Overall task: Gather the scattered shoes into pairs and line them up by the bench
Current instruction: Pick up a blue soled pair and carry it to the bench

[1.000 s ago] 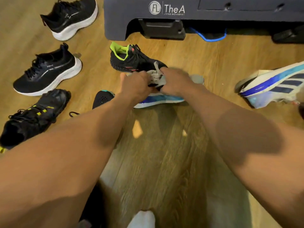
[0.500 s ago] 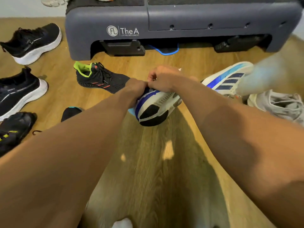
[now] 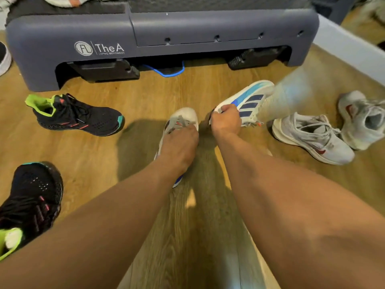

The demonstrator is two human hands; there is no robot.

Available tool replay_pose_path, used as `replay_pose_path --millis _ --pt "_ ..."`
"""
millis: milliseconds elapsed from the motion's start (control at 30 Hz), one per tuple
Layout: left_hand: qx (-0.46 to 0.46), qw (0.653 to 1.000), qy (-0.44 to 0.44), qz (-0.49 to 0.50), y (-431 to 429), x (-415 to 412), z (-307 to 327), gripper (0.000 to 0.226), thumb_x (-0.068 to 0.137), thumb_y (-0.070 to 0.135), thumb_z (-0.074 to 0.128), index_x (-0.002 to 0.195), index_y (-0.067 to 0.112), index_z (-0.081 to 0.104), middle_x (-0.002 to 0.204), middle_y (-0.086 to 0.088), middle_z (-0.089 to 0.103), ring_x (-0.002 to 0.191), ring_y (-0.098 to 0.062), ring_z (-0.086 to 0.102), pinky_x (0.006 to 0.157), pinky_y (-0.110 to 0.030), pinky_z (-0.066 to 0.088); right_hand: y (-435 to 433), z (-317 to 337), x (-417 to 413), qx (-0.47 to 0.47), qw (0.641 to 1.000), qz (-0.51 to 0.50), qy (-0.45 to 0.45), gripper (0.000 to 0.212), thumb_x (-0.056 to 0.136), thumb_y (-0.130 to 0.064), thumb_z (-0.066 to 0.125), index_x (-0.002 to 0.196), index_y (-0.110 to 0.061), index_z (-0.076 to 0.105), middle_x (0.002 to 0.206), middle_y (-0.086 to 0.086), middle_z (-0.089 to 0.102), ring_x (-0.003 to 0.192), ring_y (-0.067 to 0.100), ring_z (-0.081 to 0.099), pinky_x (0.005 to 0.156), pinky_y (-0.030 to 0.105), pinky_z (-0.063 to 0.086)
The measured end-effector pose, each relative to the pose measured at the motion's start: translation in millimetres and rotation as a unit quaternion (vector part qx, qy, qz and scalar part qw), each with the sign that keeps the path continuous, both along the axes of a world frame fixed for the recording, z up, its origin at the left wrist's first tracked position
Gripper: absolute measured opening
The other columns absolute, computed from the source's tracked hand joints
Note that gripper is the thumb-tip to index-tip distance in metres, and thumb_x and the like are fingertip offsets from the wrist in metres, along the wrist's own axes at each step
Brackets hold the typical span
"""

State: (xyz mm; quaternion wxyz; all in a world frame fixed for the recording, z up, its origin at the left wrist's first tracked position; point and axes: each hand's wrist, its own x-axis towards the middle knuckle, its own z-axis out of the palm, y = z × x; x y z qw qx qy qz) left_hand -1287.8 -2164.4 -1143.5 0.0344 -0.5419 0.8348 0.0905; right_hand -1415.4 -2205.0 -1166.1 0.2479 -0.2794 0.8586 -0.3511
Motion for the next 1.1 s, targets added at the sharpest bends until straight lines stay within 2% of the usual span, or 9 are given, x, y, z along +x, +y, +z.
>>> replay_pose_path --millis 167,300,500,667,800,900,967,1033,1100 --pt "0.046 0.999 0.023 -0.003 7 -24 -11 0.036 0.098 0.013 0.045 0.132 0.002 0.041 0.122 -0.021 0.059 0.111 -0.036 0.059 0.089 -0.044 0.048 8 -18 -28 -0.05 0.956 -0.254 -0.137 0.075 0.075 -0.024 0.079 0.137 -0.014 0.039 0.13 0.009 0.051 0.118 0.026 0.053 0.094 0.042 0.048" --pt "0.024 0.999 0.027 -0.007 10 -26 -16 0.039 0.097 0.013 0.045 0.134 0.001 0.039 0.119 -0.021 0.062 0.106 -0.036 0.061 0.085 -0.044 0.05 10 -31 -41 -0.031 0.929 -0.212 -0.303 0.067 0.072 -0.031 0.083 0.128 -0.017 0.049 0.117 0.002 0.06 0.099 0.019 0.058 0.086 0.037 0.052" --pt "0.042 0.996 0.08 -0.003 11 -10 -19 0.037 0.1 0.022 0.039 0.133 0.005 0.037 0.122 -0.02 0.059 0.111 -0.036 0.058 0.09 -0.047 0.048 -4 -19 -44 -0.087 0.948 -0.133 -0.276 0.05 0.082 -0.017 0.072 0.127 -0.014 0.051 0.117 0.003 0.061 0.095 0.017 0.057 0.073 0.03 0.05" --pt "0.076 0.989 0.112 0.057 6 -6 -15 0.034 0.1 0.022 0.039 0.131 0.008 0.041 0.12 -0.021 0.06 0.11 -0.038 0.057 0.089 -0.048 0.046 25 4 -49 -0.243 0.799 -0.193 -0.515 0.036 0.082 -0.012 0.047 0.117 -0.011 0.056 0.109 0.011 0.066 0.097 0.029 0.064 0.089 0.043 0.053" --pt "0.089 0.987 0.116 0.074 5 -1 -8 0.036 0.1 0.02 0.038 0.133 0.005 0.039 0.122 -0.024 0.057 0.111 -0.039 0.055 0.087 -0.045 0.044 64 15 -64 -0.206 0.774 -0.16 -0.577 0.034 0.069 -0.021 0.041 0.098 -0.014 0.057 0.084 0.009 0.065 0.083 0.027 0.063 0.078 0.034 0.053" --pt "0.084 0.985 0.124 0.082 6 10 -3 0.03 0.099 0.017 0.036 0.125 0.004 0.044 0.117 -0.023 0.058 0.105 -0.038 0.056 0.086 -0.046 0.047 64 31 -75 -0.144 0.858 -0.077 -0.486 0.031 0.071 -0.018 0.044 0.099 -0.013 0.058 0.077 0.007 0.069 0.072 0.023 0.068 0.064 0.031 0.057" --pt "0.08 0.981 0.147 0.101 4 18 2 0.025 0.099 0.018 0.038 0.12 0.007 0.048 0.109 -0.018 0.061 0.096 -0.033 0.059 0.081 -0.045 0.05 53 46 -76 -0.026 0.969 0.05 -0.239 0.021 0.081 -0.017 0.048 0.099 -0.011 0.059 0.084 0.009 0.066 0.075 0.023 0.065 0.06 0.026 0.051" --pt "0.059 0.977 0.164 0.124 0 24 7 0.026 0.1 0.018 0.038 0.122 0.01 0.048 0.104 -0.015 0.063 0.089 -0.03 0.061 0.076 -0.042 0.051 46 52 -67 0.04 0.984 0.172 -0.008 0.013 0.086 -0.025 0.053 0.088 -0.015 0.06 0.084 0.005 0.064 0.074 0.019 0.06 0.059 0.025 0.043" --pt "0.02 0.978 0.156 0.139 -5 26 9 0.028 0.099 0.013 0.037 0.124 0.008 0.047 0.103 -0.019 0.063 0.089 -0.035 0.061 0.073 -0.041 0.05 44 49 -48 0.098 0.951 0.28 0.085 0.026 0.086 -0.037 0.056 0.104 -0.019 0.06 0.093 0.004 0.065 0.081 0.018 0.062 0.067 0.031 0.048"
